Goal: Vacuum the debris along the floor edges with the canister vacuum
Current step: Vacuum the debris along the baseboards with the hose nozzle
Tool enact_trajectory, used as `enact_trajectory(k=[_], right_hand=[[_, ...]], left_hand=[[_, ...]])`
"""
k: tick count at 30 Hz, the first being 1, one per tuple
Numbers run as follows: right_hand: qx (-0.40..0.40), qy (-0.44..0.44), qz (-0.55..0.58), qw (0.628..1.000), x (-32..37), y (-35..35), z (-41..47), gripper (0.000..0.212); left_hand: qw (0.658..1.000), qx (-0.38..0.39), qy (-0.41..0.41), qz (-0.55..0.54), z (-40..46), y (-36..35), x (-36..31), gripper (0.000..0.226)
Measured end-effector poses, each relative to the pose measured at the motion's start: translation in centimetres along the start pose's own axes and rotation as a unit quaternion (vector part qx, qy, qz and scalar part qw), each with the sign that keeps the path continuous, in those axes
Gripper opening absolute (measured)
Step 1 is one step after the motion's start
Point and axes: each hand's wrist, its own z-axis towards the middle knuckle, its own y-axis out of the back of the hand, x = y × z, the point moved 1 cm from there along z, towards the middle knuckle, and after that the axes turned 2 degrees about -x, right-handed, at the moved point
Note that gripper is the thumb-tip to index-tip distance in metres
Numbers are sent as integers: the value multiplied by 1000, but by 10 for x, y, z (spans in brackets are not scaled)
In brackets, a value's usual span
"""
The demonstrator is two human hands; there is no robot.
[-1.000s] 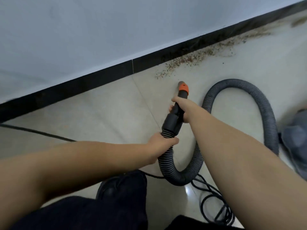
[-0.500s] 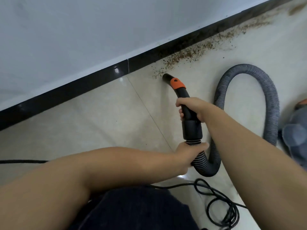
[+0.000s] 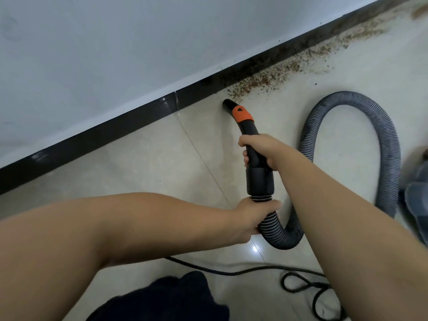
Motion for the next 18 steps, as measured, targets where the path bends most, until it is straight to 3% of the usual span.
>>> enact_trajectory(k=[8,18], right_hand=[[-19,-6,39,999,13,42,11,16],[-42,26,1,999,33,62,38,19]], left_hand=[[1000,-21,-13,18,12,-30,-25,9],[996,-62,-56,-25,44,-49,-41,12]])
